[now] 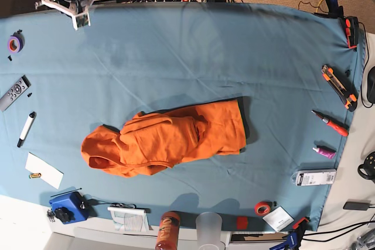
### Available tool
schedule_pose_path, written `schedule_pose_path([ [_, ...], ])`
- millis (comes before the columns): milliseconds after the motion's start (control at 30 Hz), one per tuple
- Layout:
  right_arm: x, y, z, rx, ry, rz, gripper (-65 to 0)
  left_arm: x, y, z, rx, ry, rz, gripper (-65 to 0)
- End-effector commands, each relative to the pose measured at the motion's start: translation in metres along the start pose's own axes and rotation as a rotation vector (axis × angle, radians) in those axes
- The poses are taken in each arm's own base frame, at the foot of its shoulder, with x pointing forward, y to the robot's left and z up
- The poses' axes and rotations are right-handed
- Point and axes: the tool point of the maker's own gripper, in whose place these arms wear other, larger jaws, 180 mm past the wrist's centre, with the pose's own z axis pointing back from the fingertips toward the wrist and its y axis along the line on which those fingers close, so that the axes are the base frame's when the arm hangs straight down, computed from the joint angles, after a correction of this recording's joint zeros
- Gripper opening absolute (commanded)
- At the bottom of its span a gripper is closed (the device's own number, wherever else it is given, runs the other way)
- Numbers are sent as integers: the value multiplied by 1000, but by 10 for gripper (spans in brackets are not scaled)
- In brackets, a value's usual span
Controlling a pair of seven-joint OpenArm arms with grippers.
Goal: Layout the t-shirt on the table in an organized manner, then fold the t-shirt properly
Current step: 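Move both grippers out and lower the left gripper onto the orange shirt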
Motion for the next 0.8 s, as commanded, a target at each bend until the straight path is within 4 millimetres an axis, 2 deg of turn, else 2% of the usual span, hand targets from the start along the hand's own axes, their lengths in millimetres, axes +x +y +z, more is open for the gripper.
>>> schedule_pose_path([
  [0, 15, -4, 1, 6, -55, -30, -650, 6, 3, 2, 12, -18, -23, -650],
  [167, 54, 19, -4, 235, -150, -188, -650, 37, 25, -1, 127, -68, -124, -650],
  [267, 75, 26, 0, 341, -219, -214, -650, 60, 44, 10, 244, -128, -116, -650],
  [367, 95, 28, 3, 396, -283, -219, -650, 94, 53, 24, 322, -222, -126, -650],
  [500, 115, 25, 5, 404, -349, -202, -650, 146, 46, 36, 305, -377, -146, -650],
  [667, 141, 13, 5, 376, -427, -210, -650, 208, 26, 45, 192, -585, -188, -650],
  [767, 151, 4, 3, 334, -456, -196, -650, 241, 24, 56, 181, -683, -191, -650],
])
